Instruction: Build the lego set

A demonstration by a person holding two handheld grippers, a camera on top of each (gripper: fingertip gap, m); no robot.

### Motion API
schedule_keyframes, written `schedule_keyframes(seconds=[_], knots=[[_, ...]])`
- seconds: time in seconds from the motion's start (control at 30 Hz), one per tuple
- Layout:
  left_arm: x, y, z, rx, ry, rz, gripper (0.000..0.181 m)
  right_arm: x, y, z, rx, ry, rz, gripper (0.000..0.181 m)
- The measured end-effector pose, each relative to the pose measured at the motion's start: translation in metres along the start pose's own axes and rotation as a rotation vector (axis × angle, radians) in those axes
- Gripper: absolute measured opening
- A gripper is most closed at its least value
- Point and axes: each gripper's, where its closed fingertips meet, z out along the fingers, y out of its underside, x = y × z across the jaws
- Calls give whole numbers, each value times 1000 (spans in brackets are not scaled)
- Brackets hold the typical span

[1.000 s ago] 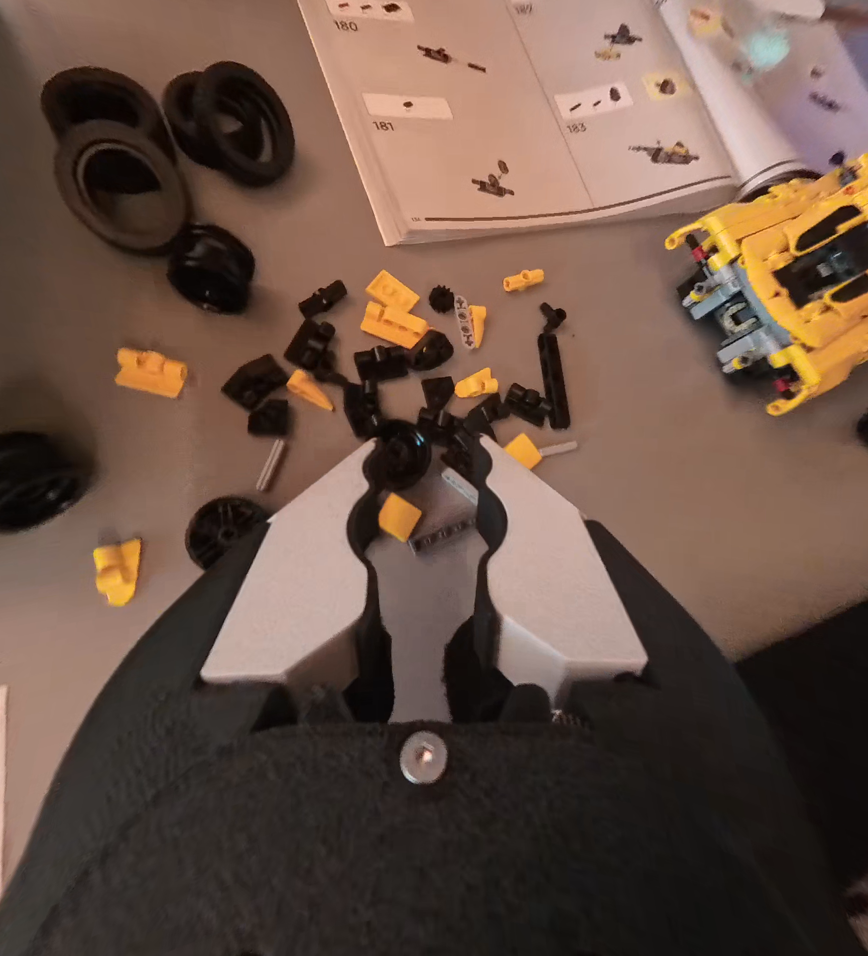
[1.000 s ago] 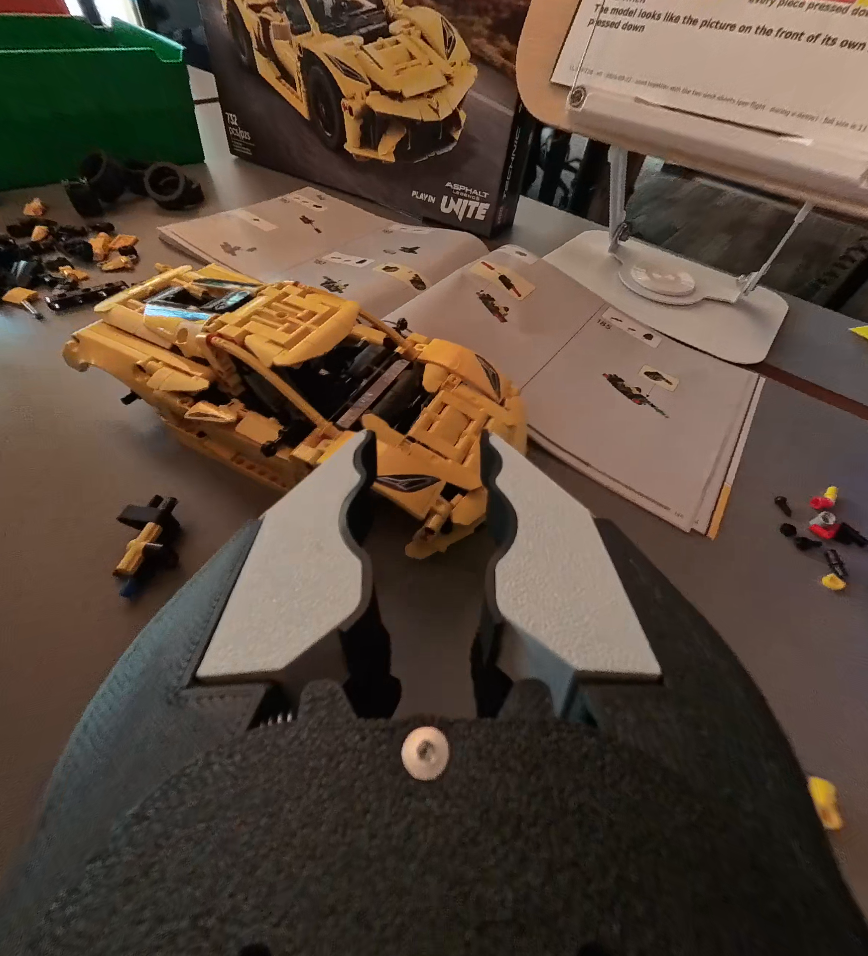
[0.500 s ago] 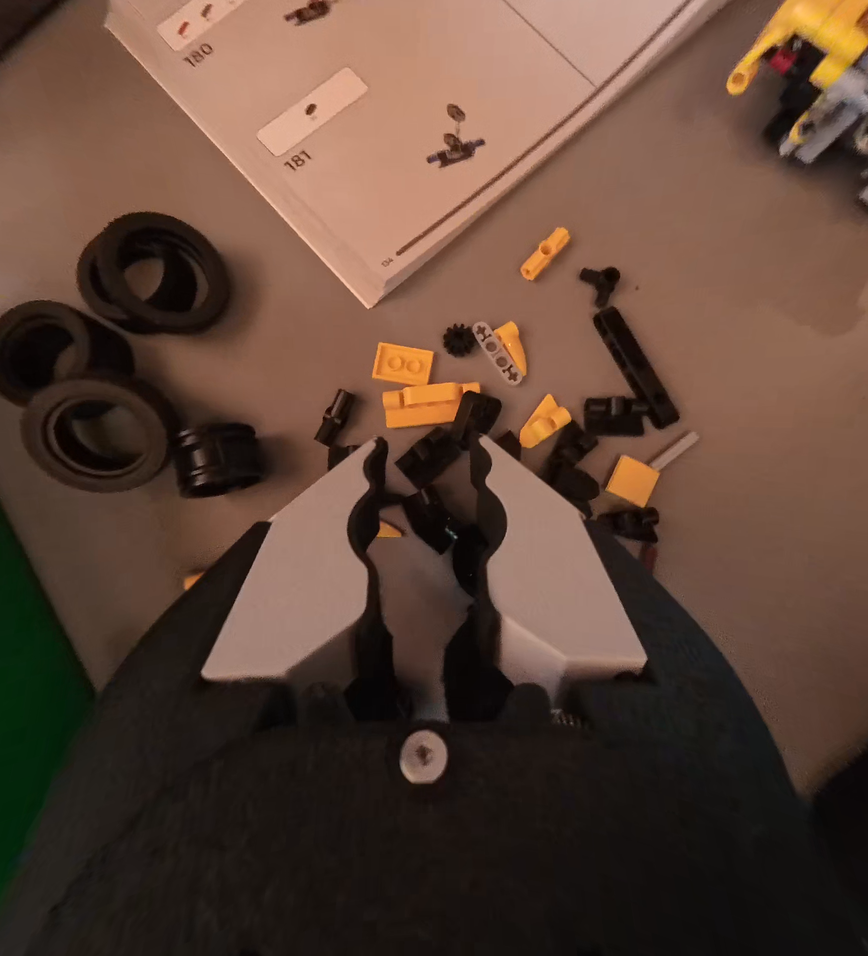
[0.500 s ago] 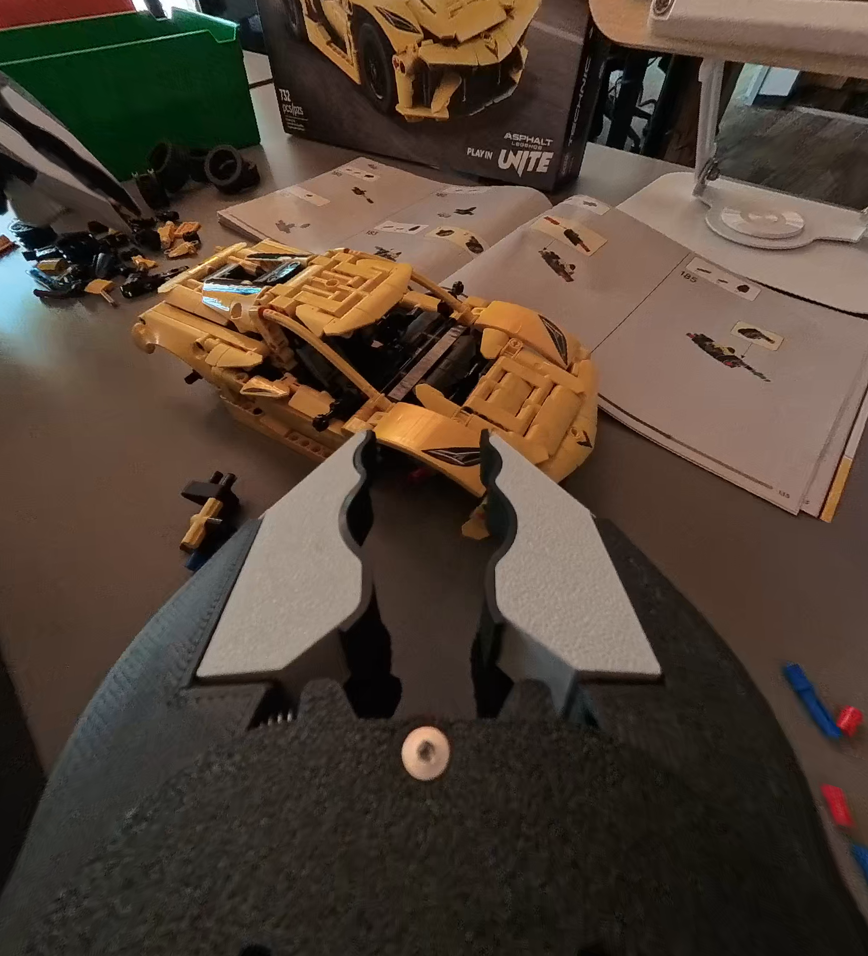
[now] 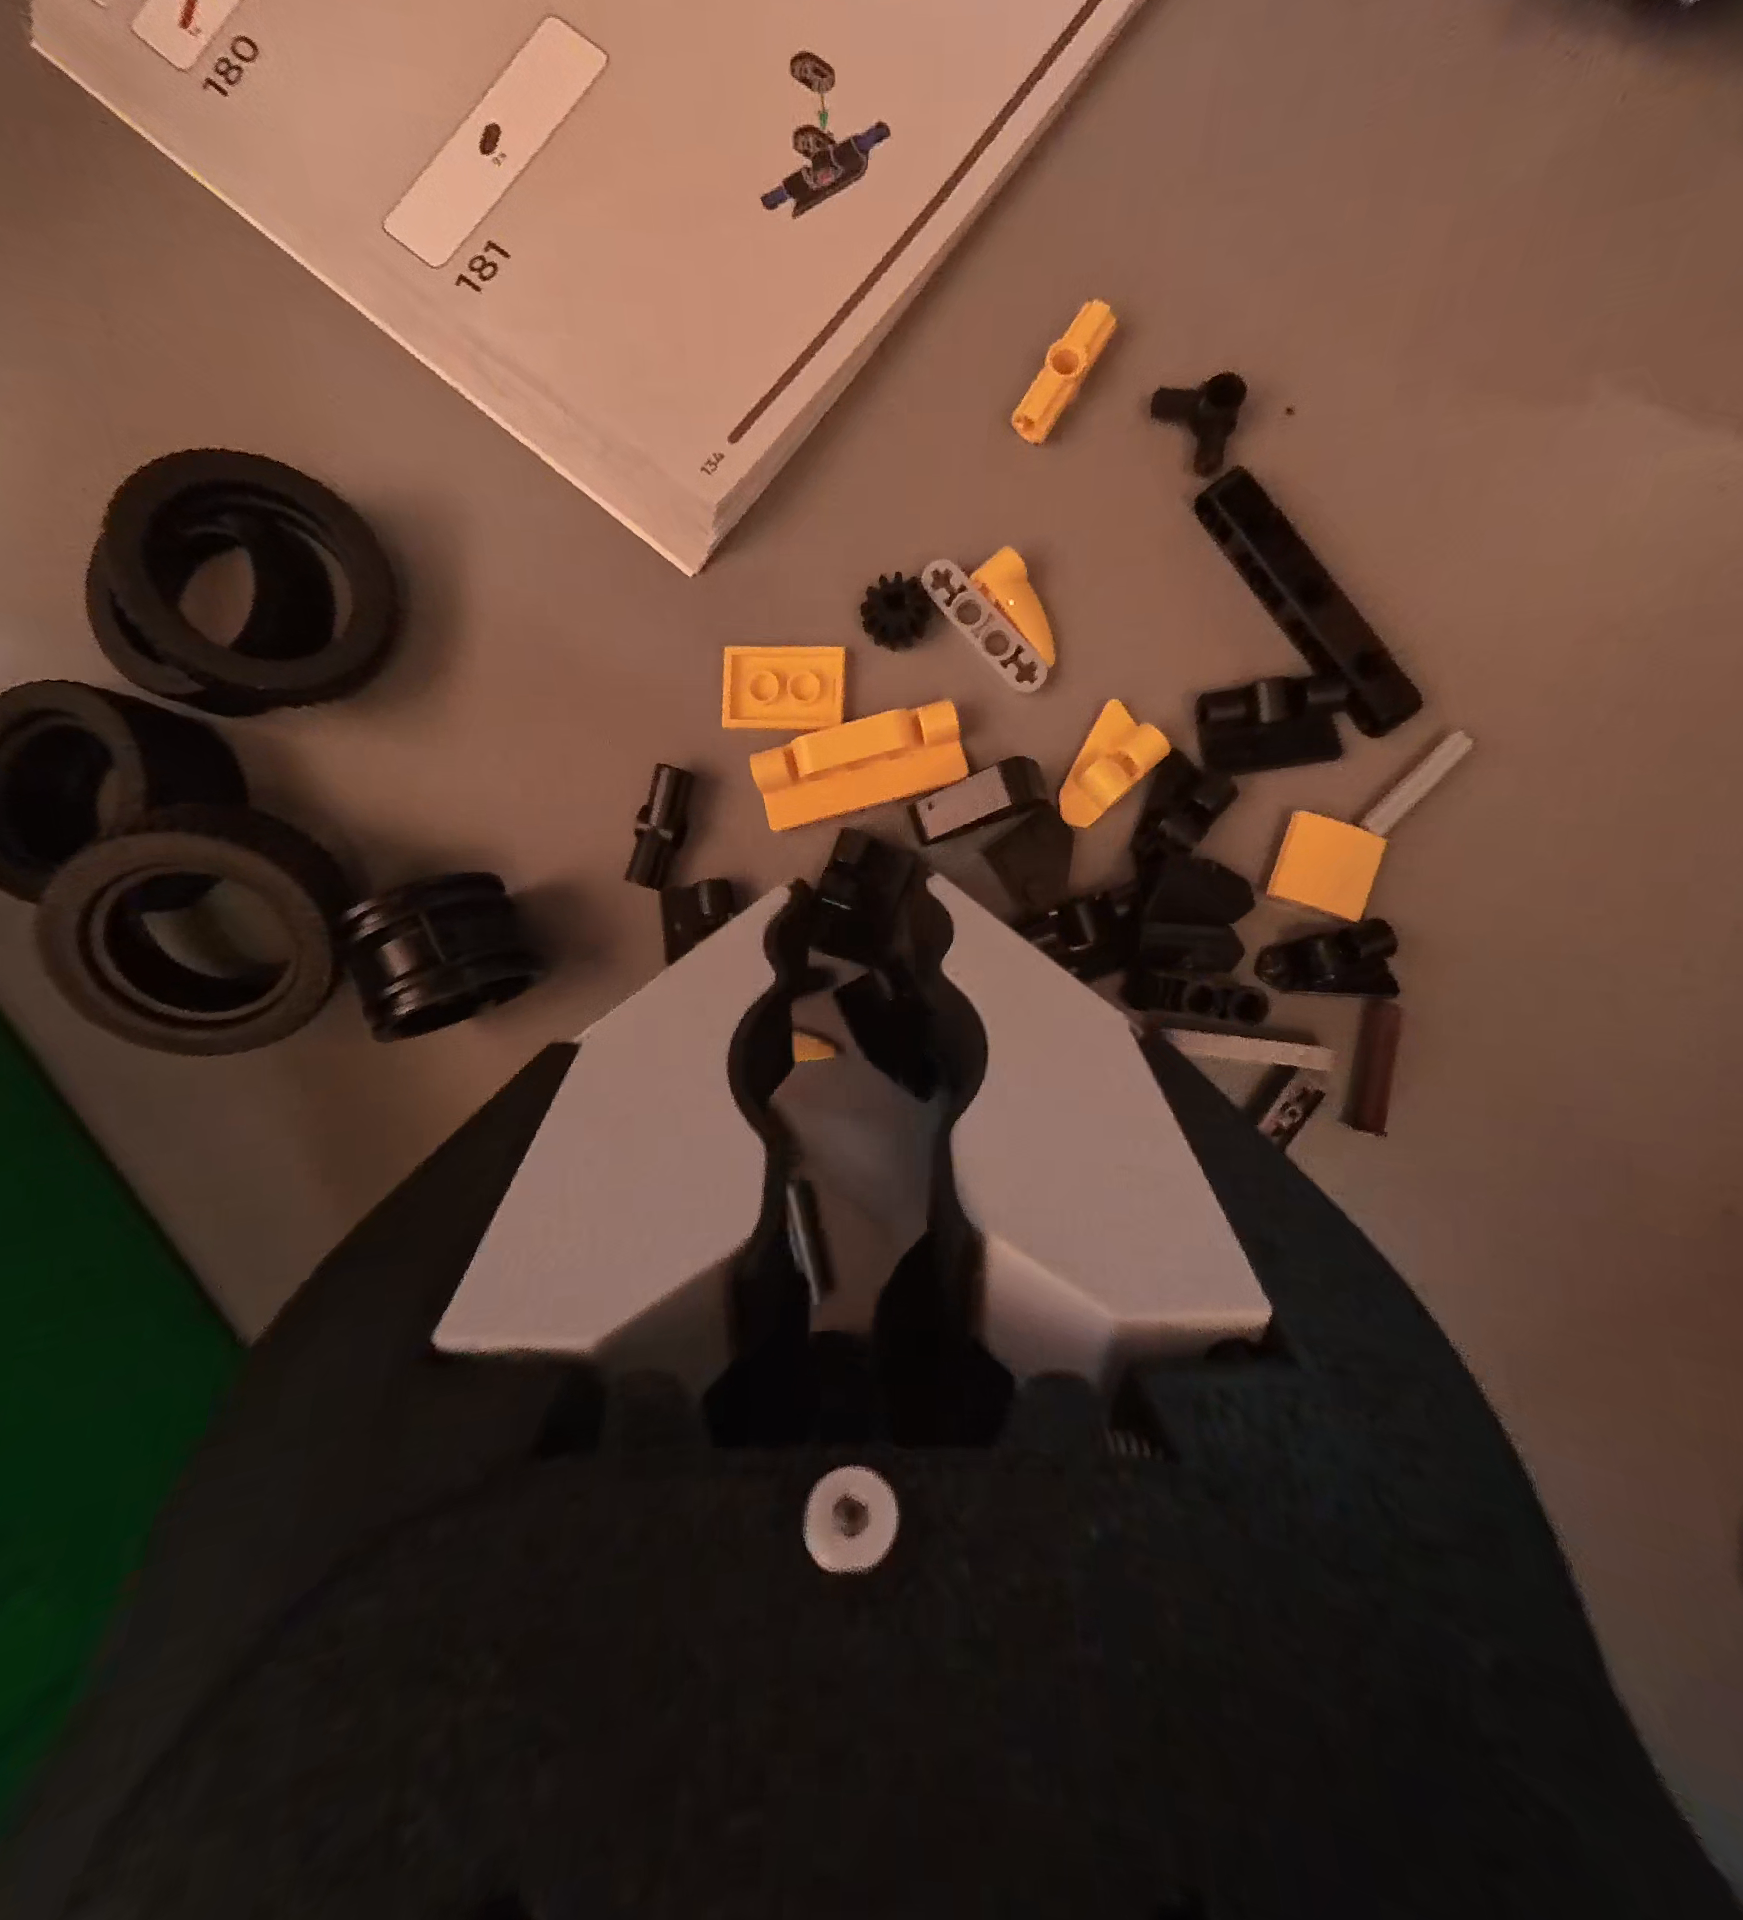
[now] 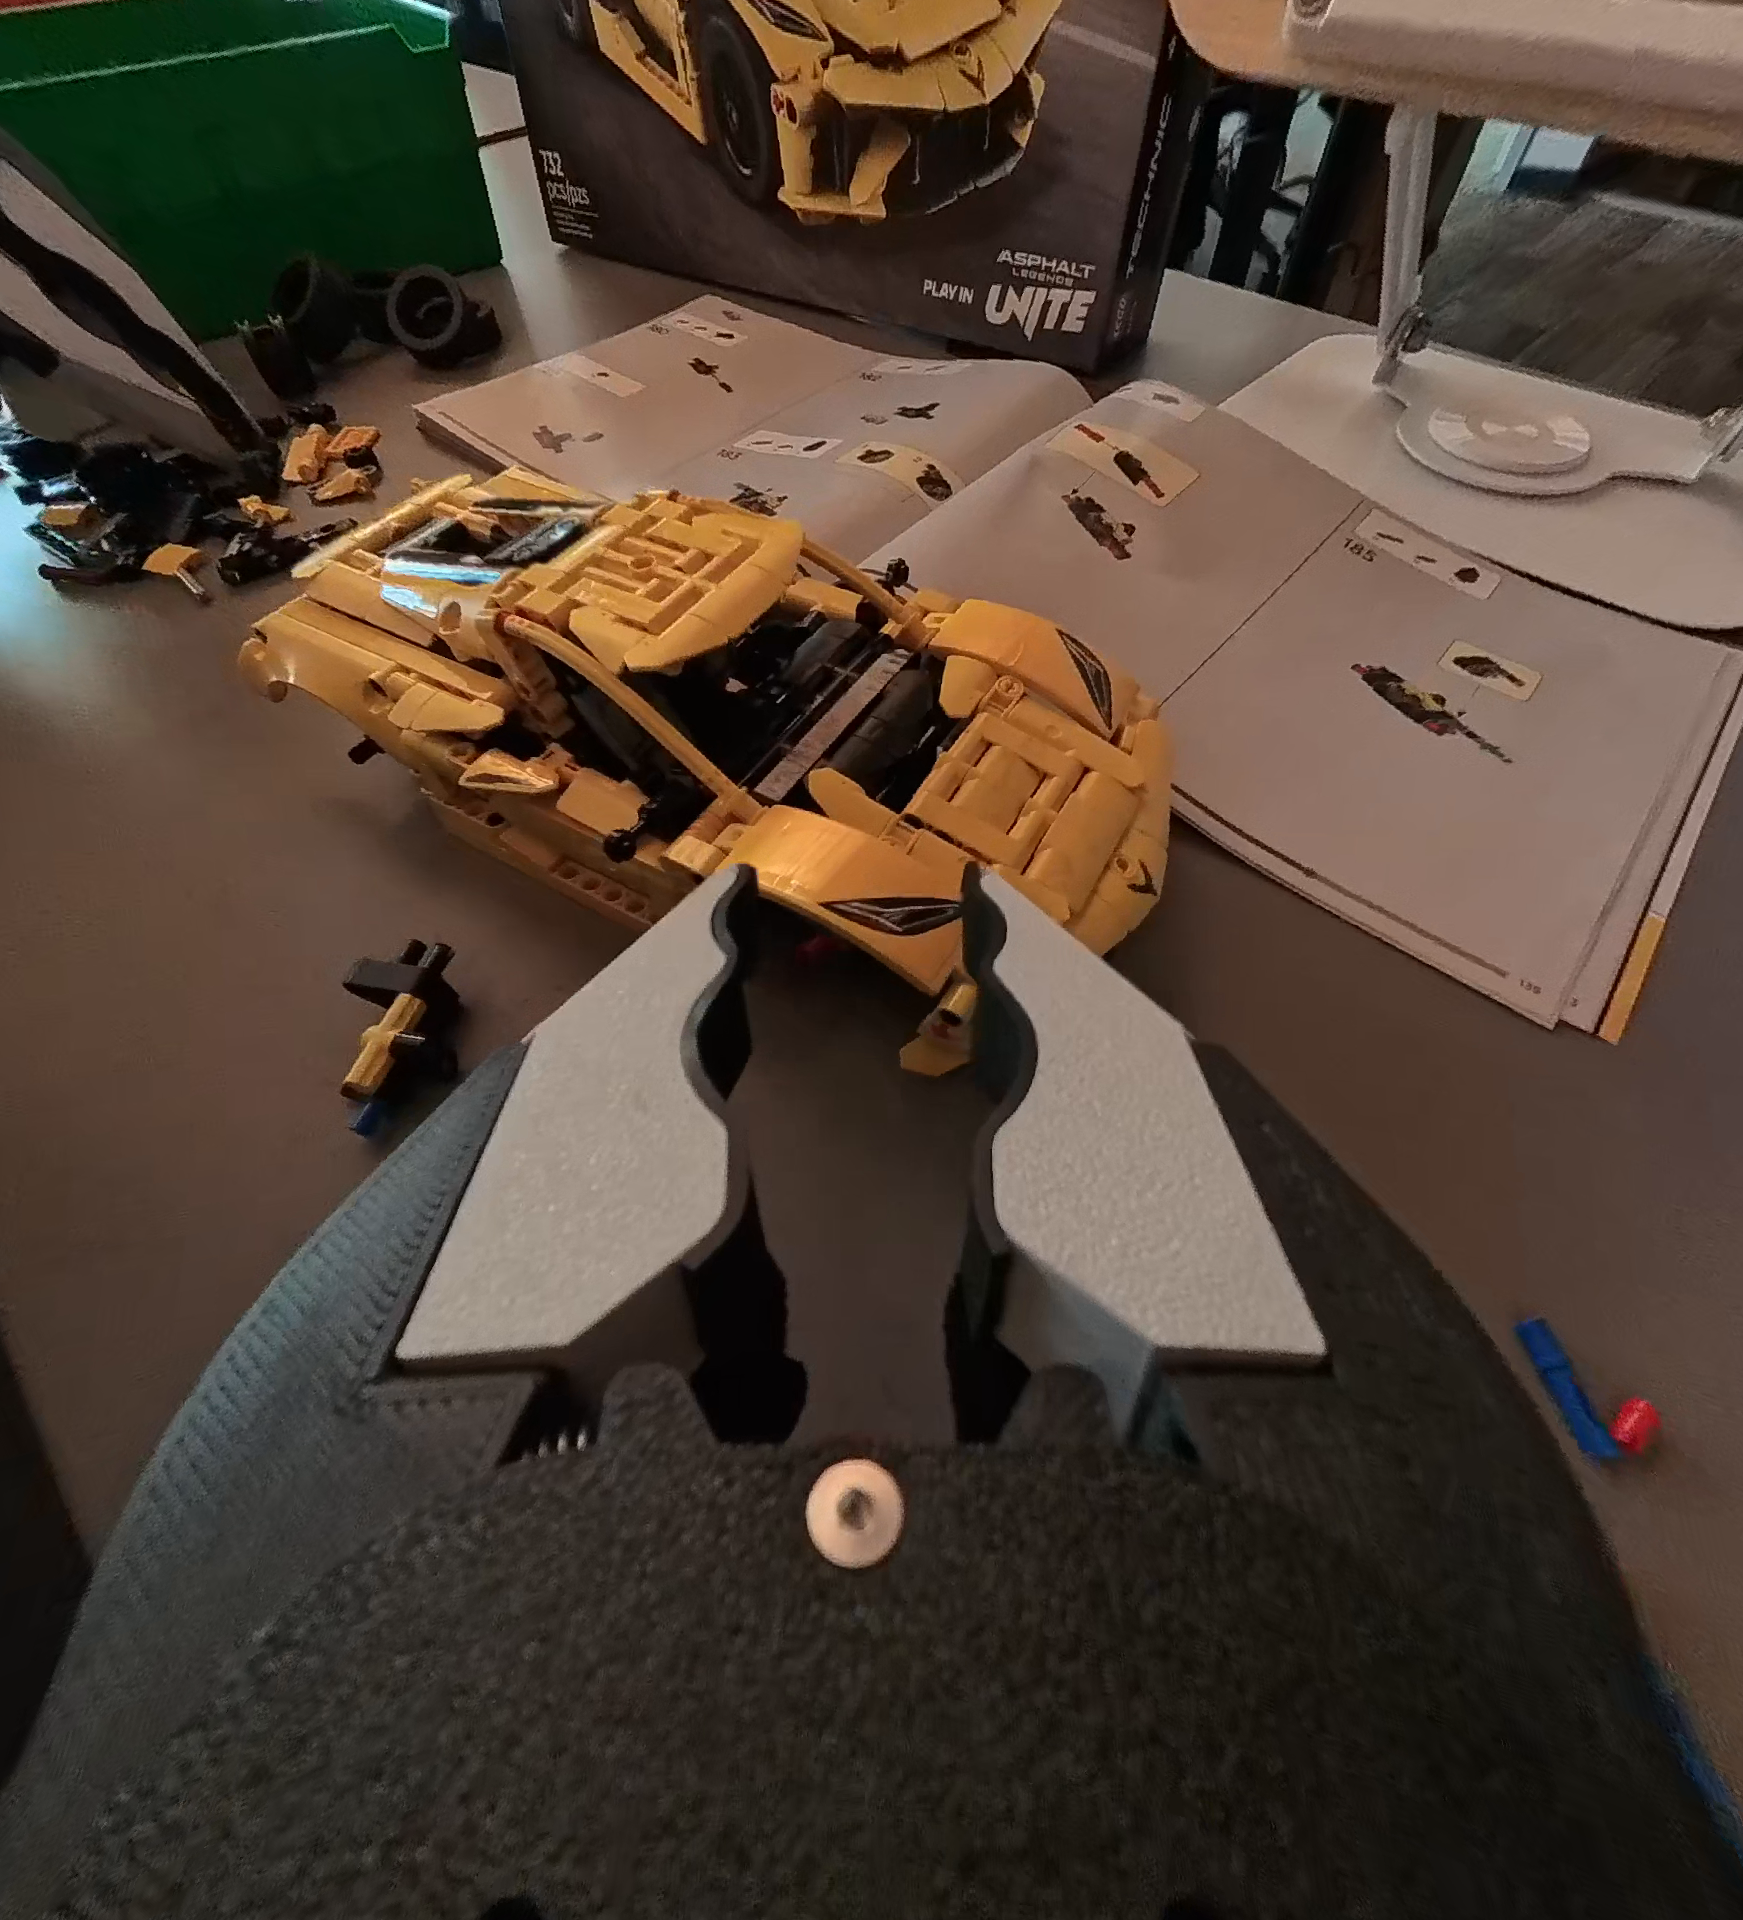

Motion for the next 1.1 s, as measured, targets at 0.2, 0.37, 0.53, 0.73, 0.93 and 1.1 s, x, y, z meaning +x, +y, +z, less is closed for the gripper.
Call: schedule_keyframes(seconds=[0.2, 0.37, 0.53, 0.73, 0.93, 1.1], knots=[[6, -58, -34, 144, -111, 50, 18, -9, -36, -4, 63, -69, 24, 38], [86, -174, -63, 560, 112, 14, 17, -30, -60, 1, 71, -186, 53, 38], [177, -242, -48, 700, 283, 111, 17, -58, -74, 2, 63, -374, 218, 43], [242, -266, -27, 734, 215, 355, 17, -68, -86, -9, 149, -569, 487, 30], [253, -265, -22, 723, 16, 541, 17, -71, -85, -15, 138, -621, 500, 16], [262, -260, -18, 694, 17, 584, 17, -79, -81, -16, 127, -653, 519, 14]])
